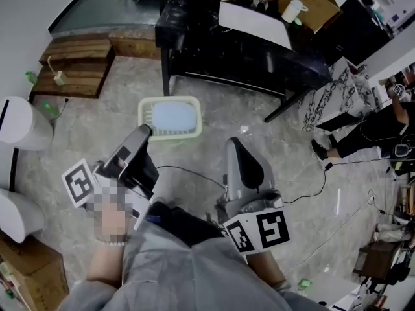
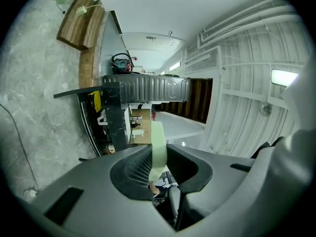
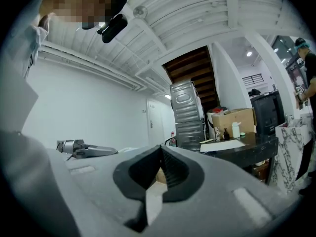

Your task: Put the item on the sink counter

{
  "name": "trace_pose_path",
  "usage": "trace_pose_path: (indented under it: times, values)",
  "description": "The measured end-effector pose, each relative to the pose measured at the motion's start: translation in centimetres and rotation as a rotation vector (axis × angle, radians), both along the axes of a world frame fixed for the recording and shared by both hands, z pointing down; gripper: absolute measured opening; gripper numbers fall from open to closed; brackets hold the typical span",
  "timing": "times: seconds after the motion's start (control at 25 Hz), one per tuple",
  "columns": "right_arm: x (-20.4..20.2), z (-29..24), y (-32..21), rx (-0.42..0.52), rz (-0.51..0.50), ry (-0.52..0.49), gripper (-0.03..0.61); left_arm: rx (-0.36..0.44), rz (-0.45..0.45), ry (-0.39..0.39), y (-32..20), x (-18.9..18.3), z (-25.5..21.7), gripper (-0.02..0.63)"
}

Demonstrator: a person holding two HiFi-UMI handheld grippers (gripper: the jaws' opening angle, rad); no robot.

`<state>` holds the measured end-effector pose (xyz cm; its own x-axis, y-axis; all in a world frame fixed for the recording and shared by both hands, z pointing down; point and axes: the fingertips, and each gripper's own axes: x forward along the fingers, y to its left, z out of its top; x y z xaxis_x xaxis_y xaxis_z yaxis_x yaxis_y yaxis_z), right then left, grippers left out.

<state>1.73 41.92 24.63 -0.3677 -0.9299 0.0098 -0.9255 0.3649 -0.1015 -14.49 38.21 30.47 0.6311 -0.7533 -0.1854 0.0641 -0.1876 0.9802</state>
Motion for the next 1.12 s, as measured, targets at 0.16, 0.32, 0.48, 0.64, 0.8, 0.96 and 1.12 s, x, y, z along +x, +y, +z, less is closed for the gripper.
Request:
trace_pose_path:
  times: [0.16,0.32,0.48,0.64,0.8,0.96,1.12]
  values:
    - [0.8,-0.7,0.8,0.019,-0.006,-0.004,-0.003,0.011,0.002,0.011,0.5,0.8,-0.4,0.089]
    - [1.8,-1.1,1.9,0.034,-0.007,0.007,-0.003,0.02,0.011,0.017,1.3,2.0,-0.6,0.089]
    - [2.5,-1.0,1.9,0.026,0.005,-0.01,-0.003,0.019,0.008,0.027,1.4,2.2,-0.7,0.089]
    - [2.7,-0.7,1.6,0.023,0.0,-0.005,-0.003,0.024,-0.005,0.016,1.1,1.8,-0.5,0.089]
    - [2.4,-0.2,1.2,0.029,-0.01,0.007,-0.003,0.032,-0.013,0.026,0.6,1.6,-0.2,0.089]
    - [2.2,0.7,0.4,0.026,-0.007,0.009,-0.003,0.041,-0.008,0.029,-0.2,1.5,0.2,0.089]
    - [2.2,0.3,-4.3,0.015,0.003,0.026,-0.003,0.035,0.008,0.027,-5.2,1.7,-0.3,0.089]
